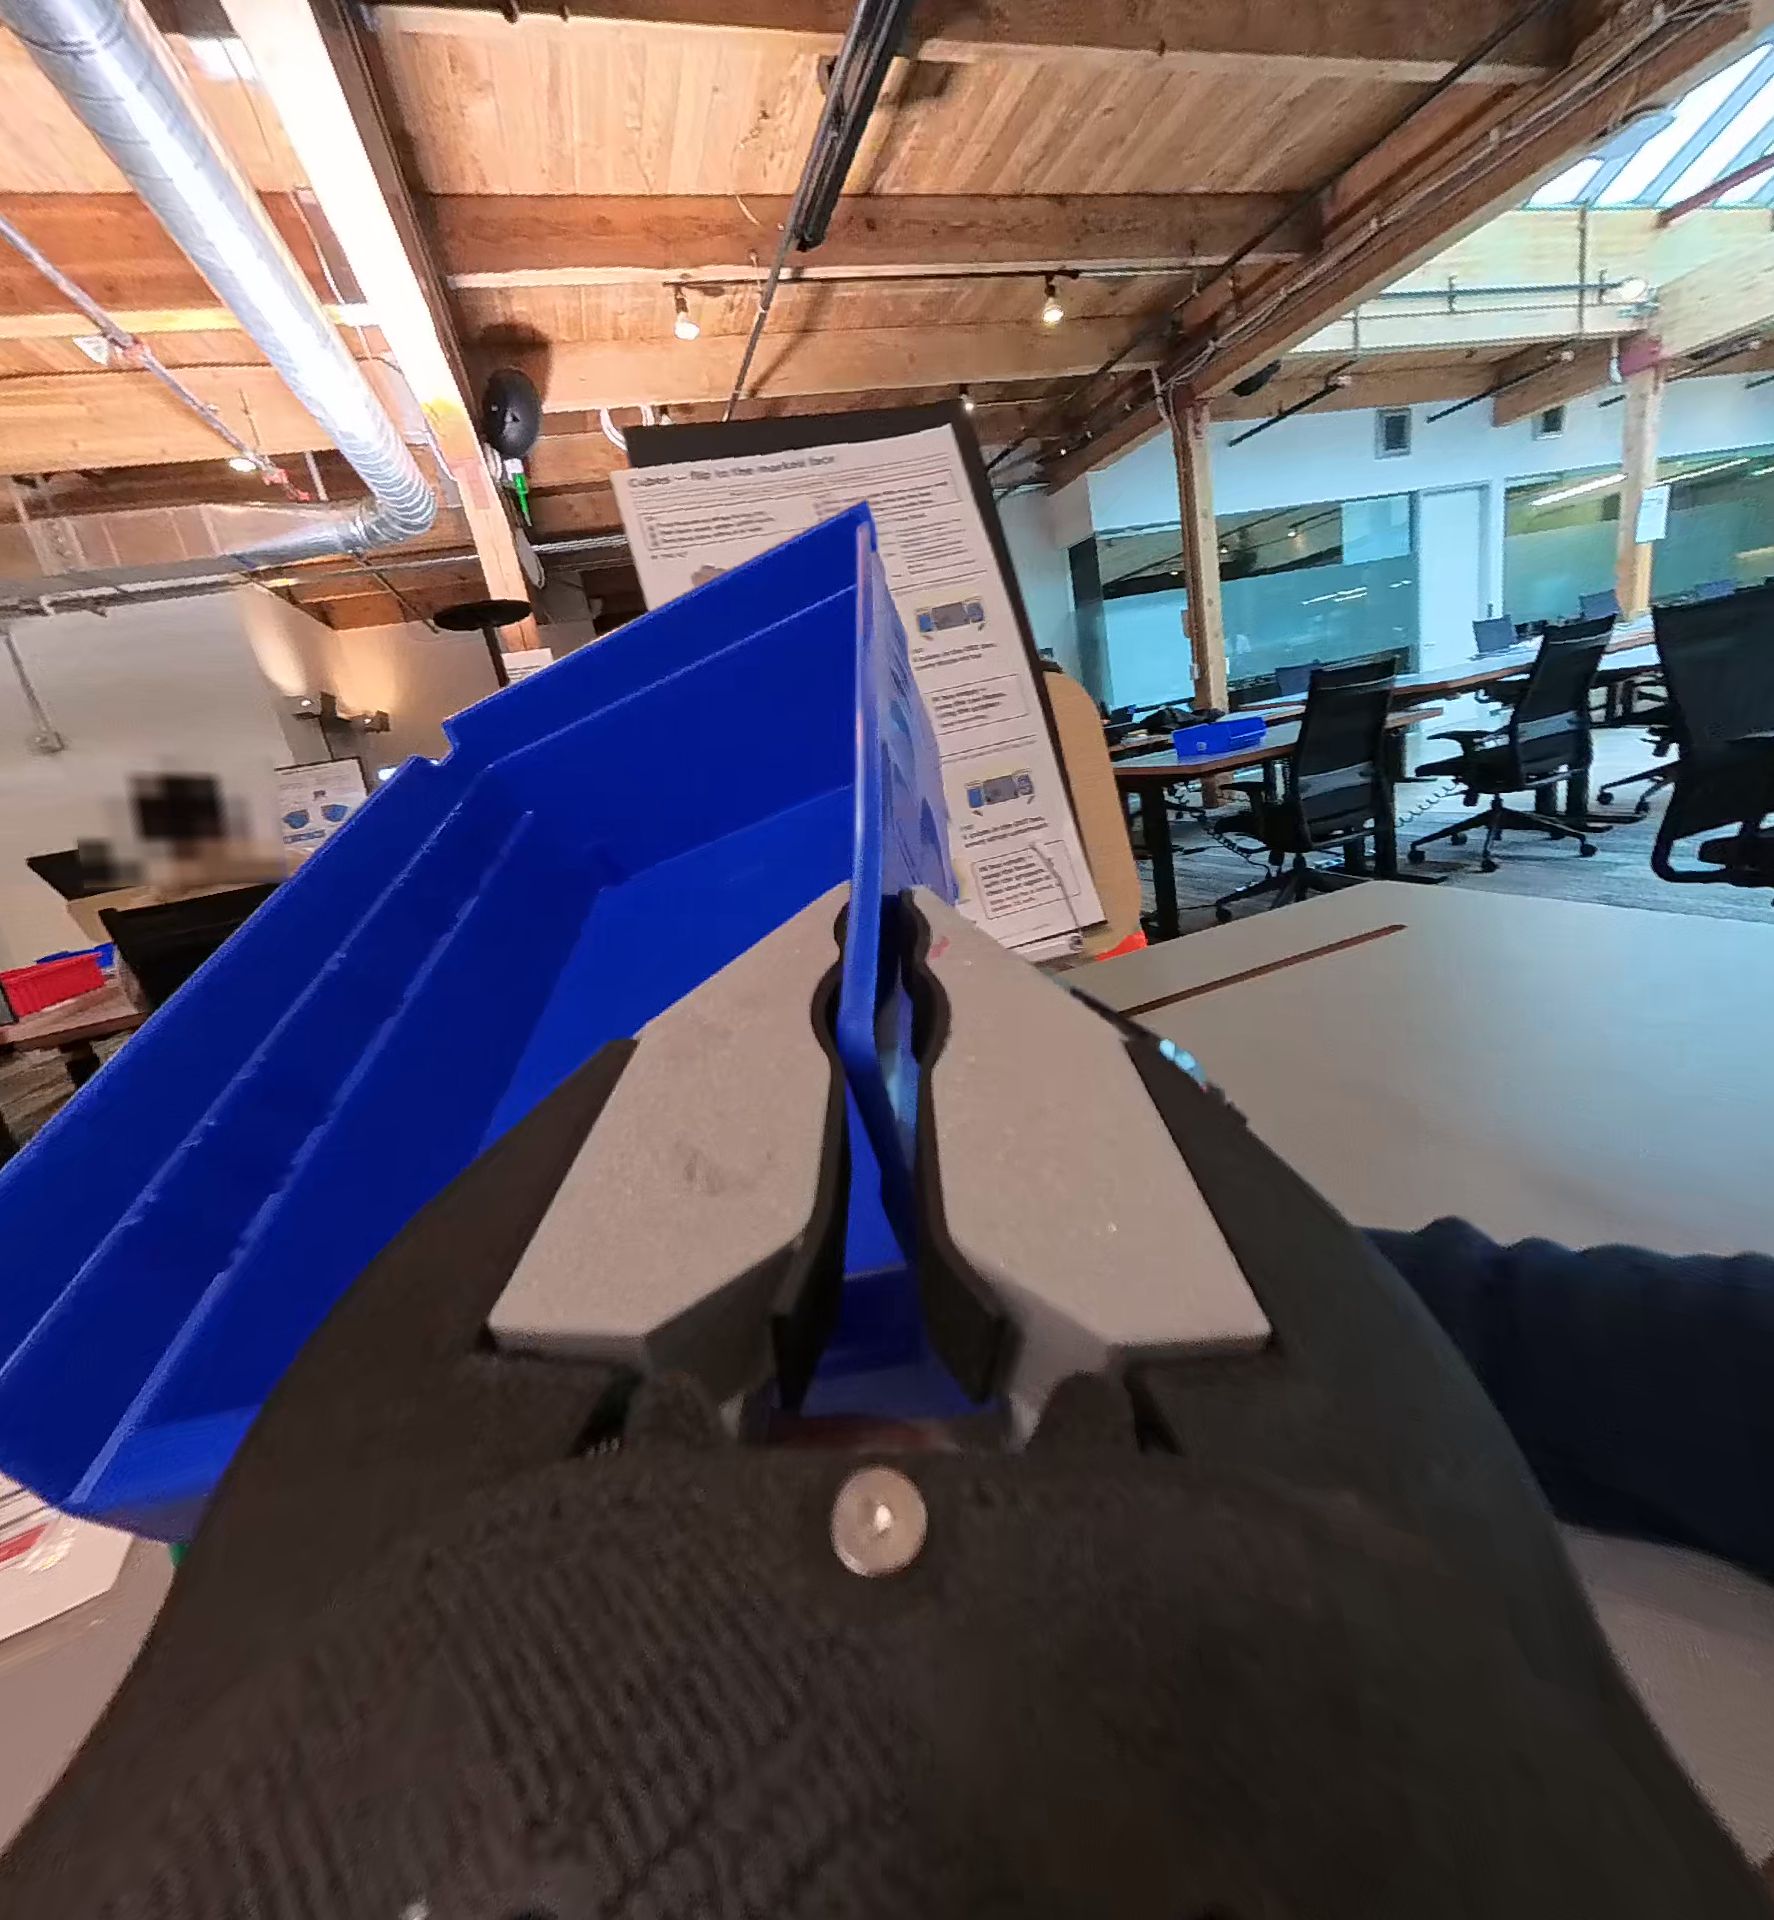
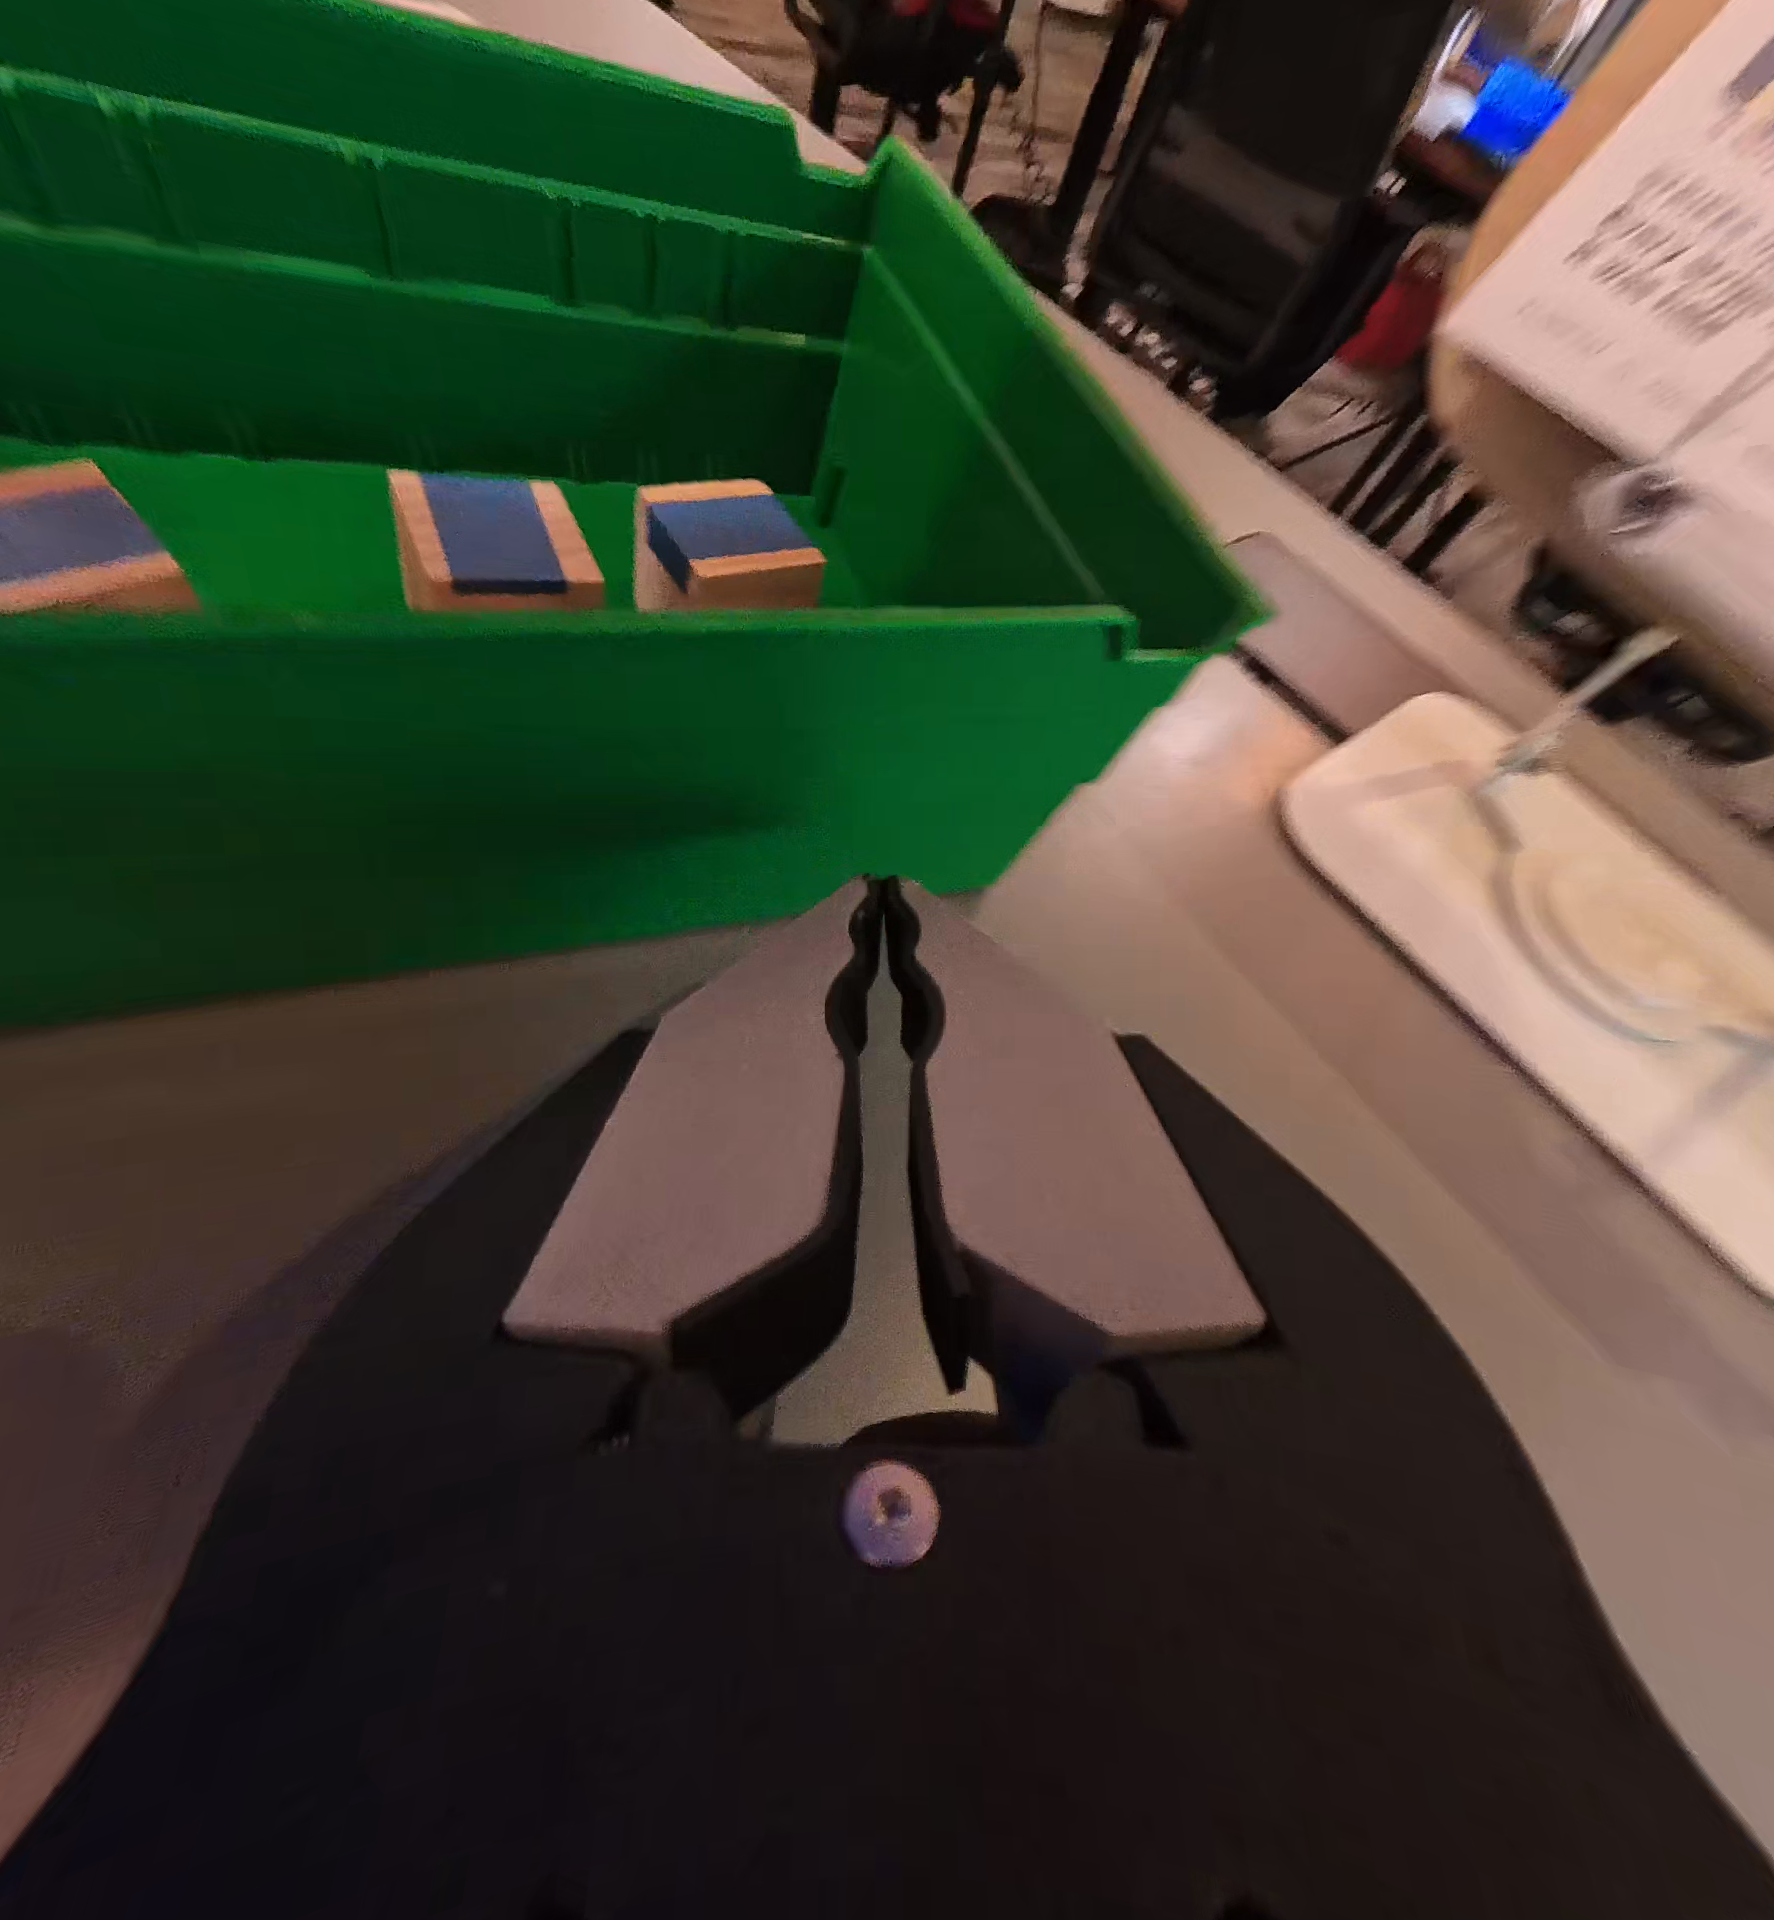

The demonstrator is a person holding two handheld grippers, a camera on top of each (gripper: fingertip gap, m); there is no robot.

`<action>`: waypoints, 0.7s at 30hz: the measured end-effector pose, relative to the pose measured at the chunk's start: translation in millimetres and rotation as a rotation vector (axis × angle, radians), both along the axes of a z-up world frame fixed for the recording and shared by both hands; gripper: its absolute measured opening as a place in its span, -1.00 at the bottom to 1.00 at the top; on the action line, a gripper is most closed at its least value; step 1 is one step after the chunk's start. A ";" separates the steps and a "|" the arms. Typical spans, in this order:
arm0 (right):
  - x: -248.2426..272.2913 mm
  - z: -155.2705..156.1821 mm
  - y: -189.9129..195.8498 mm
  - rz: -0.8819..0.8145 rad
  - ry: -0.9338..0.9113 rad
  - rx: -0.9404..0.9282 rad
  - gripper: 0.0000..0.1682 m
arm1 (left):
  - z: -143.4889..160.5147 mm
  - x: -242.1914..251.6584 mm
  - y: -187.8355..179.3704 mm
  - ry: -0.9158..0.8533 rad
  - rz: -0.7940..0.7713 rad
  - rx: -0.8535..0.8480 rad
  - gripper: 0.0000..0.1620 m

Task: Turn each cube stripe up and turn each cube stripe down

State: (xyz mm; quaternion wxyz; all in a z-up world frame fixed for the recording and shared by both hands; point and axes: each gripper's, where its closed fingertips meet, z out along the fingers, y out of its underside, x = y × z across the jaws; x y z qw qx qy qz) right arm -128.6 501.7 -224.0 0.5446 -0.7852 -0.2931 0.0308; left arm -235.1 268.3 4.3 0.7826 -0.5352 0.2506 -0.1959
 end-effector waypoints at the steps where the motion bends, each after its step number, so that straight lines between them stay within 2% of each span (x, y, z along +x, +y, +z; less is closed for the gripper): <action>1: 12.3 5.9 -5.7 -0.005 -0.028 0.022 -1.00 | -1.9 4.7 -2.7 0.008 -0.008 0.001 -0.97; 5: 78.3 17.5 -41.1 -0.039 -0.072 0.057 -1.00 | -14.8 33.7 -11.8 0.076 -0.058 0.007 -0.97; 10: 163.6 14.3 -86.9 -0.084 -0.023 0.052 -1.00 | -34.3 78.8 -26.6 0.134 -0.168 -0.016 -0.96; 12: 190.1 13.4 -100.0 -0.110 0.020 0.030 -0.83 | -43.1 100.0 -34.6 0.164 -0.219 -0.017 -0.96; 13: 201.6 14.3 -105.0 -0.125 0.048 0.018 -0.81 | -49.2 110.4 -37.3 0.179 -0.240 -0.030 -0.97; 18: 245.0 31.7 -116.6 -0.215 0.167 0.056 -0.88 | -103.9 164.5 -34.8 0.289 -0.322 -0.142 -0.99; 20: 256.3 32.7 -118.6 -0.255 0.183 0.054 -1.00 | -129.9 183.9 -31.2 0.342 -0.319 -0.166 -0.99; 21: 266.6 30.8 -118.4 -0.297 0.145 0.053 -0.93 | -138.5 191.0 -29.7 0.351 -0.310 -0.163 -0.99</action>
